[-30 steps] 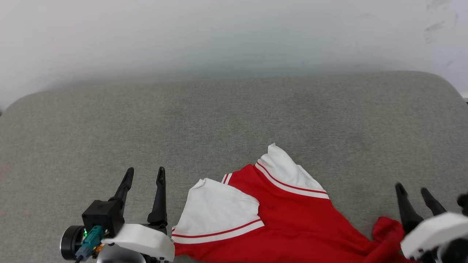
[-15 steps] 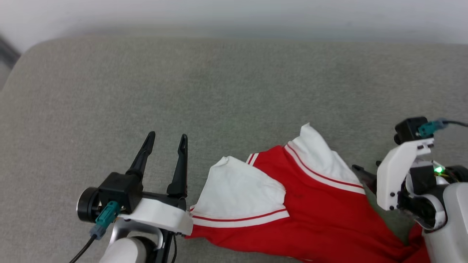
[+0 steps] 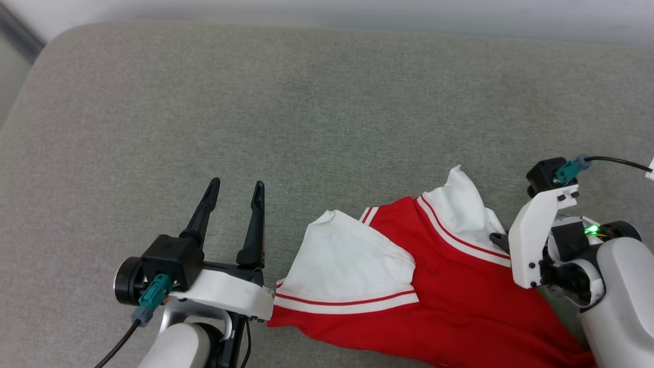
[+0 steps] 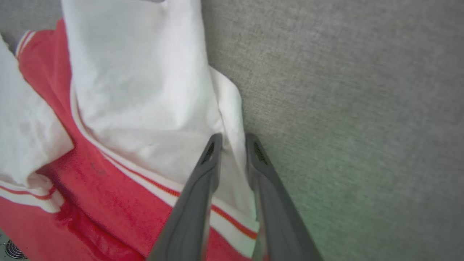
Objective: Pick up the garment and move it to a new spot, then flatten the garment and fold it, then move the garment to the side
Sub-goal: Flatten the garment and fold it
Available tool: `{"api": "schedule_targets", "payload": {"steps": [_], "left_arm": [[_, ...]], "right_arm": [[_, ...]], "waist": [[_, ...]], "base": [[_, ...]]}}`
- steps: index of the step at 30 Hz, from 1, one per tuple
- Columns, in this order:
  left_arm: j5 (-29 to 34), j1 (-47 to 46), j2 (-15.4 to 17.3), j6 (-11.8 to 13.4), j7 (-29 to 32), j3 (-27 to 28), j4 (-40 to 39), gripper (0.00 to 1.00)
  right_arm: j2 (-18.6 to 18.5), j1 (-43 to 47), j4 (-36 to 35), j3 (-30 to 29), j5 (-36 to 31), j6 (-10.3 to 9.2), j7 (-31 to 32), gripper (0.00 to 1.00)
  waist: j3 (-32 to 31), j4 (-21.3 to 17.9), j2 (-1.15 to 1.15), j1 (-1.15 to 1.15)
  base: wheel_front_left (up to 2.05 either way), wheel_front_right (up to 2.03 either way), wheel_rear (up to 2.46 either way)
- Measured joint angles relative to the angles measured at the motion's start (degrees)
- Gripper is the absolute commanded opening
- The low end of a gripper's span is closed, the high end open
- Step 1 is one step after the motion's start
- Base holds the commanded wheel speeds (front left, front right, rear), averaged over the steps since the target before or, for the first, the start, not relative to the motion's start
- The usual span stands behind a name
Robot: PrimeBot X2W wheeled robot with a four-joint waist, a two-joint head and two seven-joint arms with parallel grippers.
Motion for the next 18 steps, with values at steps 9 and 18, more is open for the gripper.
{"api": "schedule_targets", "payload": {"steps": [9,18], "left_arm": [[-0.7,1.9,0.8,0.6,0.1,0.5,0.2,1.0],[-1.7,4.7,1.4,1.7,0.6,1.0,0.1,1.0]], "right_arm": [[-0.4,2.1,-3.5,-11.7,-4.0,0.03,-8.8,0.0],[8.2,19.3,-5.5,-25.5,-7.7,0.02,-8.3,0.55]], "waist": [[-4.0,-3.7,0.0,0.0],[-7.3,-6.1,0.0,0.0]], "base": [[0.0,0.0,0.0],[0.0,0.0,0.0]]}}
